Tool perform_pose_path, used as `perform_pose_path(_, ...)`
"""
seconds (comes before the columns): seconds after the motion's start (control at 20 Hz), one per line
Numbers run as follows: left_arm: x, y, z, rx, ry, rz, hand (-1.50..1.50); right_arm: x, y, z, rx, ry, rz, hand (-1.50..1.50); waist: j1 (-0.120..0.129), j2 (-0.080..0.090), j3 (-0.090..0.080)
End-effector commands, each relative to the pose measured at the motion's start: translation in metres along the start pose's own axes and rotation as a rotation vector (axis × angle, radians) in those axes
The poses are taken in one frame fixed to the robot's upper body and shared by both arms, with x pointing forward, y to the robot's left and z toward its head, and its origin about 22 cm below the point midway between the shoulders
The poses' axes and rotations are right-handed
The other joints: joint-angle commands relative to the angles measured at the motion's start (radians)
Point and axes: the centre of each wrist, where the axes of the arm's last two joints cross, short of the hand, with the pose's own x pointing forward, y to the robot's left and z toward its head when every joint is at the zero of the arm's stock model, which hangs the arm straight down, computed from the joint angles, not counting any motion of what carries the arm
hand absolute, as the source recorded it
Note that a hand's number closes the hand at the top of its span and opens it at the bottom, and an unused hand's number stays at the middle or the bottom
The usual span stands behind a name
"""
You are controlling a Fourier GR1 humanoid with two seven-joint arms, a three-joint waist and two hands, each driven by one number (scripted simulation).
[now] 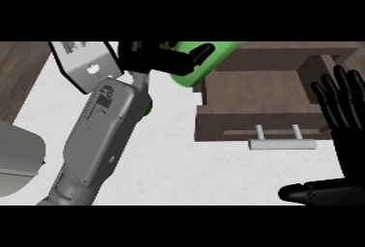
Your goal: Pick up the cup, place it into the drawer and close the drawer
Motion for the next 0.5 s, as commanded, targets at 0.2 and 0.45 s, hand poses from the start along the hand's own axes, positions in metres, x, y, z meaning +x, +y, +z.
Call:
perform_pose_path(0.2,-0.011,-0.031,-0.028,0.0,0.063,-0.042,1.5,-0.013,-0.006,0.002,0.01,-0.008,0.014,-1.5,-0.012,0.004,0.0)
perform_pose_path(0.45,-0.044,-0.038,-0.014,0.006,0.093,-0.079,1.5,0.006,-0.003,-0.012,0.01,-0.005,0.006,-1.5,-0.018,0.005,0.0)
